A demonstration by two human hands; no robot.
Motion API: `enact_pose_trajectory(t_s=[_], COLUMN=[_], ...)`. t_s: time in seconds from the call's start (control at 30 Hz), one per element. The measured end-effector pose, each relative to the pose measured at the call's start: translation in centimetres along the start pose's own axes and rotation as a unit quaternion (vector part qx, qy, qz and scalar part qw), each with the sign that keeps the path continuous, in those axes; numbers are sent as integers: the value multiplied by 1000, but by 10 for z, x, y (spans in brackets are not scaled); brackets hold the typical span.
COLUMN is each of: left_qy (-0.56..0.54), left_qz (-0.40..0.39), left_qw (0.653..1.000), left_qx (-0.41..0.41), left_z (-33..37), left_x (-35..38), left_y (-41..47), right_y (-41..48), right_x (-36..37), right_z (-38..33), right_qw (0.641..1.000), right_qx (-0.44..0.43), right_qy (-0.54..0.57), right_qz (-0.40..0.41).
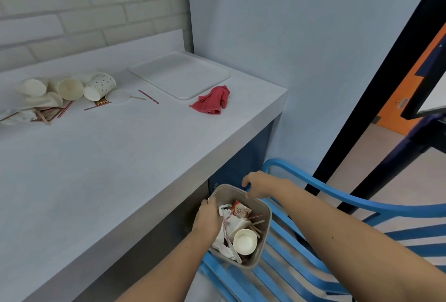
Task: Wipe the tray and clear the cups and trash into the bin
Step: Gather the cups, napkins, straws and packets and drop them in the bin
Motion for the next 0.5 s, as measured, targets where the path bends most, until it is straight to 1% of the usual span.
enact_pose_trajectory(t_s=[0.07, 0.17, 0.37, 0.5], left_qy=[-11, -21, -43, -92], left_qz=[-29, -28, 49, 124], left_qw=[999, 999, 995, 980], left_qx=[10, 24, 75, 122], left_z=[4, 11, 32, 54], left_x=[10, 8, -36, -82], left_y=[1, 5, 14, 10], right_y=[-1, -4, -3, -2], right_x=[0, -4, -24, -48], right_z=[1, 1, -14, -38], right_qw=[1000, 1000, 998, 995], right_qx=[-6, -9, -8, -13], right_qy=[0, -1, 15, 14], right_qz=[-5, -13, -57, -95])
Point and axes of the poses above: each hand's wrist, its own y-axis towards the middle knuckle, its own x-axis out of the palm, z = x × y, the point moved 9 cm from there along y, towards the middle knuckle, and after that the axes turned 7 degrees about -y, right-handed, at the moved point
